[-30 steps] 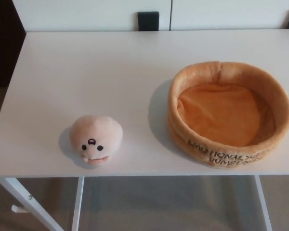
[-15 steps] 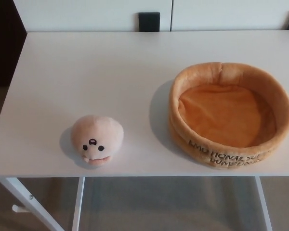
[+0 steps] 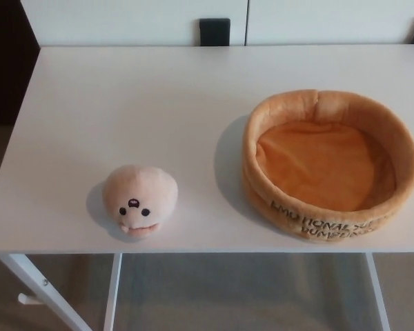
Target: The robot walks towards a table in front, picks a dumpling toy with left hand and puts it in an orange round plate
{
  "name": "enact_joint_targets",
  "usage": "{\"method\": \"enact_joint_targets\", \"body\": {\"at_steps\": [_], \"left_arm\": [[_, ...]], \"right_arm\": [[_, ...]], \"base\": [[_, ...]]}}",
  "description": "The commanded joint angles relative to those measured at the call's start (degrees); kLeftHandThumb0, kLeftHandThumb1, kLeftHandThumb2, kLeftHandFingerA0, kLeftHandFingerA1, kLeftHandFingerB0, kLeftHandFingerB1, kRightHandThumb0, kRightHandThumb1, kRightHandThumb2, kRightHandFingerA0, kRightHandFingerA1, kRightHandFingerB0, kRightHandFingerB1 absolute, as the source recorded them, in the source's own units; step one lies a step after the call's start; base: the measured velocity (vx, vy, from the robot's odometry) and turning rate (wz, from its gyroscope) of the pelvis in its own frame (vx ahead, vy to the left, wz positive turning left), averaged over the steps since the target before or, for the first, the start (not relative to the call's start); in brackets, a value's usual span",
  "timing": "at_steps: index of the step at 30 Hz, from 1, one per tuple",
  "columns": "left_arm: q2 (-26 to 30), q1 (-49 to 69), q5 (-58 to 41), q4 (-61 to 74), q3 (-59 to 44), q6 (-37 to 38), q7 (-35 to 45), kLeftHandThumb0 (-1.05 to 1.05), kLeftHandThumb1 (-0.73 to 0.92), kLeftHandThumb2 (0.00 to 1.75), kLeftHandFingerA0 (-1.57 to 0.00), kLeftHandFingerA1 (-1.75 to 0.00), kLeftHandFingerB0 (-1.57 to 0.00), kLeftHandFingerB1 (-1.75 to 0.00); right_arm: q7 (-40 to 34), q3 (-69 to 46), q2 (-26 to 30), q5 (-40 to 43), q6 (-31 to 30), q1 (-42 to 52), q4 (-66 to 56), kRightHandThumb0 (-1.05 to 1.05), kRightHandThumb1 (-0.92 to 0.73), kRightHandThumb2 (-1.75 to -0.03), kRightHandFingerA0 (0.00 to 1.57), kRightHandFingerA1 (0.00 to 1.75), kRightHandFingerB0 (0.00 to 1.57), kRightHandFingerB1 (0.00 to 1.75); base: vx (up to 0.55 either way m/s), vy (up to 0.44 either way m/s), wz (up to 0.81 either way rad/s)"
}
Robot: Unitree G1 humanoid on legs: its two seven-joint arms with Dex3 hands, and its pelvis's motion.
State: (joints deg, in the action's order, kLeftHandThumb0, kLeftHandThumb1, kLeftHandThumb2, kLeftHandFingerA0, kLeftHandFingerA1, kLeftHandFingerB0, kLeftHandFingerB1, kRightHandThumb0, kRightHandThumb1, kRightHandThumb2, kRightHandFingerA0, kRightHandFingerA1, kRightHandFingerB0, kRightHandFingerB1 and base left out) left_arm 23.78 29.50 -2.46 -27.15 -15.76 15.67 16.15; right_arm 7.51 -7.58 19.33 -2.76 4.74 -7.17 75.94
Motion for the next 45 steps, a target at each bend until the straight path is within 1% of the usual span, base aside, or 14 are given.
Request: {"method": "enact_joint_targets", "body": {"at_steps": [1, 5, 7, 11, 14, 15, 18, 19, 23, 25, 29, 30, 34, 45], "left_arm": [[9.7, 23.5, -32.9, 60.8, -38.5, 4.8, 13.4, -0.19, 0.50, 0.55, -0.68, -0.44, -0.25, -0.30], [13.6, 18.6, -33.5, 63.6, -43.2, 1.9, 11.8, -0.17, 0.51, 0.55, -0.84, -0.51, -0.25, -0.30], [18.1, 11.8, -32.0, 65.5, -44.4, -0.3, 9.8, -0.08, 0.33, 0.81, -0.30, -0.55, -0.12, -0.47], [27.2, -0.6, -26.8, 68.6, -42.7, -7.1, 6.9, -0.15, 0.42, 0.53, -0.29, -0.36, -0.25, -0.30], [30.4, -4.9, -24.1, 69.9, -40.3, -10.6, 6.0, -0.12, 0.41, 0.53, -0.28, -0.37, -0.24, -0.30], [31.9, -7.5, -22.4, 70.2, -37.3, -12.7, 5.5, -0.10, 0.31, 0.83, -0.11, -0.52, -0.09, -0.51], [33.2, -10.0, -20.9, 70.1, -34.3, -14.3, 5.2, -0.10, 0.31, 0.83, -0.11, -0.52, -0.09, -0.51], [35.7, -16.7, -15.4, 68.3, -26.3, -15.7, 4.4, -0.17, 0.37, 0.52, -0.21, -0.35, -0.15, -0.30], [38.4, -23.3, -10.8, 66.5, -18.1, -19.2, 4.8, -0.25, 0.11, 0.73, -0.01, -0.49, 0.00, -0.48], [39.8, -26.7, -7.7, 65.3, -13.8, -20.0, 5.5, -0.42, 0.27, 0.76, -0.07, -0.47, 0.00, -0.40], [41.7, -31.3, -4.3, 64.9, -8.0, -22.2, 6.3, -0.64, 0.35, 0.54, -0.13, -0.37, -0.08, -0.27], [42.2, -33.0, -3.6, 65.4, -5.9, -24.1, 6.3, -0.46, 0.28, 0.76, -0.05, -0.46, 0.00, -0.39], [42.2, -40.9, -0.3, 64.1, 3.1, -26.9, 6.8, -0.59, 0.39, 0.53, -0.10, -0.33, -0.09, -0.26], [37.4, -47.7, 10.7, 64.0, 18.9, -32.9, 7.7, -0.35, 0.40, 0.56, -0.08, -0.25, -0.07, -0.29]], "right_arm": [[-1.3, -0.7, 1.0, 0.2, -0.5, 0.5, -0.1, -0.24, -0.50, -0.55, 0.84, 0.51, 0.41, 0.34], [-1.4, -0.4, 0.9, -0.1, -0.8, 0.4, -0.1, -0.25, -0.50, -0.56, 0.86, 0.53, 0.40, 0.34], [-1.1, -0.7, 0.8, 0.3, -0.6, 0.6, -0.1, -0.22, -0.49, -0.55, 0.78, 0.47, 0.42, 0.34], [-1.0, -1.0, 0.7, 0.6, -0.5, 0.8, -0.1, -0.24, -0.52, -0.55, 0.77, 0.47, 0.41, 0.34], [-1.3, -0.8, 0.7, 0.3, -0.6, 0.9, 0.1, -0.23, -0.51, -0.55, 0.77, 0.47, 0.41, 0.34], [-1.2, -0.8, 0.6, 0.3, -0.6, 1.2, 0.1, -0.22, -0.51, -0.55, 0.80, 0.49, 0.41, 0.34], [-1.0, -0.8, 0.7, 0.3, -0.5, 1.4, 0.1, -0.22, -0.51, -0.55, 0.80, 0.49, 0.41, 0.34], [-1.1, -0.6, 0.6, 0.2, -0.2, 1.3, 0.0, -0.24, -0.50, -0.56, 0.86, 0.54, 0.40, 0.34], [-0.7, -0.9, 0.4, 0.5, -0.1, 1.6, -0.1, -0.22, -0.51, -0.55, 0.77, 0.48, 0.41, 0.34], [-0.7, -0.8, 0.4, 0.4, -0.1, 1.6, -0.1, -0.21, -0.50, -0.55, 0.77, 0.48, 0.41, 0.34], [-0.7, -0.8, 0.4, 0.3, 0.1, 2.0, 0.0, -0.20, -0.50, -0.55, 0.75, 0.48, 0.42, 0.34], [-0.8, -0.7, 0.5, 0.2, 0.1, 2.0, 0.0, -0.22, -0.50, -0.55, 0.81, 0.51, 0.42, 0.34], [-0.6, -1.2, 0.5, 0.7, -0.1, 1.1, -0.2, -0.23, -0.50, -0.55, 0.82, 0.54, 0.41, 0.34], [-0.9, -0.4, 0.6, -0.3, -0.8, 0.9, -0.1, -0.20, -0.51, -0.56, 0.83, 0.52, 0.40, 0.34]], "base": [[0.00, 0.000, 0.00], [0.00, 0.000, 0.00], [0.00, 0.000, 0.00], [0.00, 0.000, 0.00], [0.00, 0.000, 0.00], [0.00, 0.000, 0.00], [0.00, 0.000, 0.00], [0.00, 0.000, 0.00], [0.00, 0.000, 0.00], [0.00, 0.000, 0.00], [0.00, 0.000, 0.00], [0.00, 0.000, 0.00], [0.00, 0.000, 0.00], [0.00, 0.000, 0.00]]}}
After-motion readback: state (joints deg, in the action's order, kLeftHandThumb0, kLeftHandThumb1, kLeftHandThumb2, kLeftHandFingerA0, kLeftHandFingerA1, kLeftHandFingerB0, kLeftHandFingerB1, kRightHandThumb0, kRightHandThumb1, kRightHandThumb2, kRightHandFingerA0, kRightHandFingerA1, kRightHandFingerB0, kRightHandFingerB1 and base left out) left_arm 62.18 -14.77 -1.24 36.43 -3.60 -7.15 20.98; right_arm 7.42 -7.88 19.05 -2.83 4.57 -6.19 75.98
